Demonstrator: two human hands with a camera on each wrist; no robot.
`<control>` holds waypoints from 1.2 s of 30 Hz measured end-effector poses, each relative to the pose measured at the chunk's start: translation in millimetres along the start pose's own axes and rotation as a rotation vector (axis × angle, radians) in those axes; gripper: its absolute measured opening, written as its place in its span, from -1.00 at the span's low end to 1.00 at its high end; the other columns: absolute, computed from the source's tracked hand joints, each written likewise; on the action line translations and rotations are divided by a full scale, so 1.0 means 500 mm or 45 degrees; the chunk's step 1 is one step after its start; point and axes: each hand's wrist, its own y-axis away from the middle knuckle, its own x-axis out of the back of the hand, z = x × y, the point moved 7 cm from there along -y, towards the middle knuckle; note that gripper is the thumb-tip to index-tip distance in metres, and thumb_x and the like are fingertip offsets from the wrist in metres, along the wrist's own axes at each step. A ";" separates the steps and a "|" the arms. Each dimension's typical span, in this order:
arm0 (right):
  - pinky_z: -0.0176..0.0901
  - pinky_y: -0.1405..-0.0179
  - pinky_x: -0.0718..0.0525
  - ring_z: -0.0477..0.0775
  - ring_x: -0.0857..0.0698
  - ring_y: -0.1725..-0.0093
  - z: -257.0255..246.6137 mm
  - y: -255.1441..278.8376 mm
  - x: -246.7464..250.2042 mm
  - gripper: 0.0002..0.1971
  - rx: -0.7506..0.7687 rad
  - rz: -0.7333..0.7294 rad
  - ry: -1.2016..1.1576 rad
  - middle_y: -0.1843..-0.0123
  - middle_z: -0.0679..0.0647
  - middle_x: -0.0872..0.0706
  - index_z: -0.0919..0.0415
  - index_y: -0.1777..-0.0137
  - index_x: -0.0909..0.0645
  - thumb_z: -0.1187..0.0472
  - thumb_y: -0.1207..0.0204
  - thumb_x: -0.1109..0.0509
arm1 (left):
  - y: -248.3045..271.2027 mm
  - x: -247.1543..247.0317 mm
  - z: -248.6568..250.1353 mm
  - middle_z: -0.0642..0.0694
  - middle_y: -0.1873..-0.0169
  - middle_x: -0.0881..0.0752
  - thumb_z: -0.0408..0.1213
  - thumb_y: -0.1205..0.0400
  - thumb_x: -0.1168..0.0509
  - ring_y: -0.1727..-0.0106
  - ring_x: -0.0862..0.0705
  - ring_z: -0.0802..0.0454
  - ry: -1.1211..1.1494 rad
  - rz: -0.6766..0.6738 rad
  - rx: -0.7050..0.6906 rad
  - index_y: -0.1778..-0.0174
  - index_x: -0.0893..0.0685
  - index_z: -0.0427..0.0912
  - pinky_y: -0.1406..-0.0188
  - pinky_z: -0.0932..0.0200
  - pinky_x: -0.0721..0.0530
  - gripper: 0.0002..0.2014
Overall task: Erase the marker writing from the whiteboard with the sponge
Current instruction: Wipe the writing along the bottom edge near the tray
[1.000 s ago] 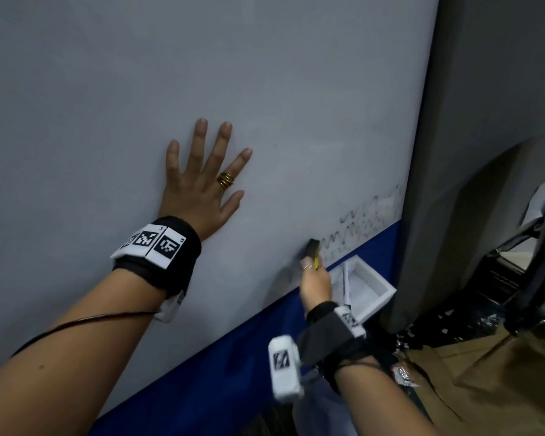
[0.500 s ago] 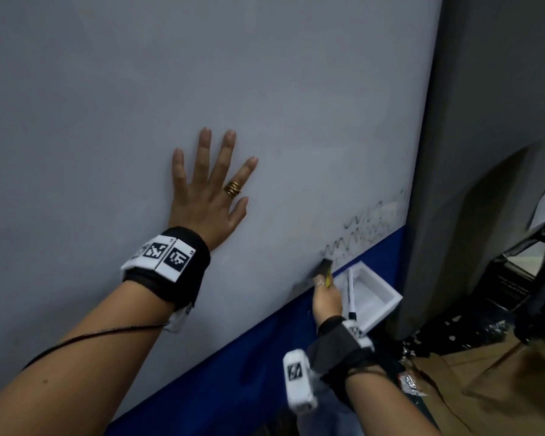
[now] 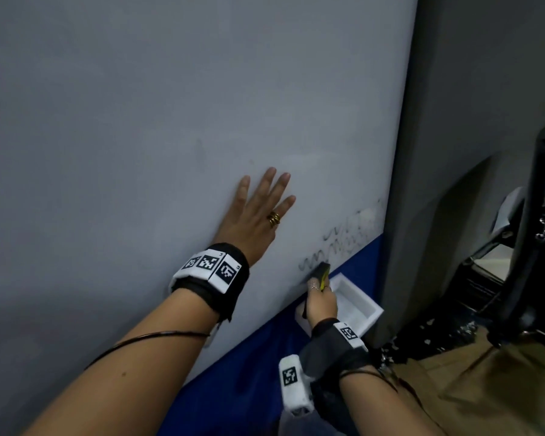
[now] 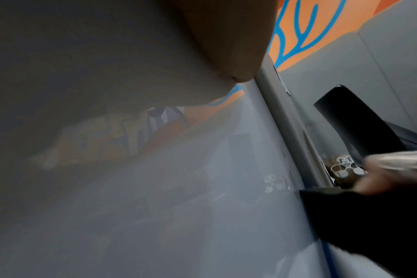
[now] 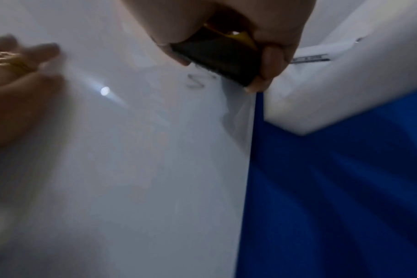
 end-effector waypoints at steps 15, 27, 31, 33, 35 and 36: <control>-0.13 -0.15 -0.51 0.12 -0.61 -0.10 0.034 0.098 -0.050 -0.44 -0.166 -0.146 -0.158 -0.15 0.09 -0.65 0.29 -0.39 -0.52 -0.09 -0.53 -0.21 | 0.004 -0.003 0.003 -0.11 -0.62 0.16 0.05 -0.67 -0.01 -0.61 0.14 -0.24 -0.036 0.010 0.019 -0.66 -0.04 0.08 -0.42 -0.42 0.44 -0.38; -0.24 -0.09 -0.43 0.12 -0.57 -0.14 -0.053 0.114 -0.032 -0.62 -0.072 -0.138 -0.115 -0.18 0.11 -0.64 0.27 -0.39 -0.49 0.12 -0.65 -0.19 | 0.005 0.002 0.008 -0.11 -0.62 0.15 0.00 -0.66 0.10 -0.61 0.12 -0.23 -0.019 0.042 0.016 -0.62 0.08 0.01 -0.44 -0.40 0.41 -0.41; -0.16 -0.30 -0.42 0.27 -0.49 -0.40 -0.081 -0.005 0.041 -0.46 -0.100 0.052 0.012 -0.47 0.23 -0.49 0.20 -0.58 -0.29 0.02 -0.65 -0.18 | 0.007 0.000 0.010 -0.14 -0.62 0.17 0.00 -0.67 0.07 -0.61 0.14 -0.25 -0.013 0.026 0.006 -0.63 0.08 0.00 -0.43 -0.40 0.42 -0.40; -0.04 -0.37 -0.45 0.30 -0.52 -0.36 -0.086 -0.035 0.063 -0.48 -0.143 0.096 -0.009 -0.42 0.26 -0.52 0.32 -0.50 -0.38 0.03 -0.63 -0.21 | 0.008 0.000 0.008 -0.13 -0.63 0.14 0.00 -0.67 0.03 -0.62 0.12 -0.25 0.002 0.033 0.010 -0.65 0.04 0.01 -0.45 -0.40 0.39 -0.38; -0.16 -0.12 -0.52 0.20 -0.61 -0.17 -0.084 -0.005 0.053 -0.58 -0.103 0.058 -0.055 -0.20 0.21 -0.62 0.34 -0.38 -0.49 0.08 -0.64 -0.23 | 0.007 0.000 0.007 -0.11 -0.63 0.08 -0.01 -0.65 0.00 -0.62 0.07 -0.24 0.008 0.054 0.022 -0.65 -0.05 0.02 -0.47 -0.39 0.35 -0.38; -0.22 0.09 -0.52 0.11 -0.63 0.02 -0.076 0.029 0.030 -0.67 -0.061 -0.015 -0.046 -0.02 0.15 -0.64 0.32 -0.28 -0.54 0.11 -0.65 -0.23 | 0.007 0.000 0.006 -0.11 -0.63 0.06 -0.02 -0.64 0.00 -0.62 0.06 -0.23 0.007 0.061 0.029 -0.65 -0.08 0.03 -0.47 -0.39 0.34 -0.39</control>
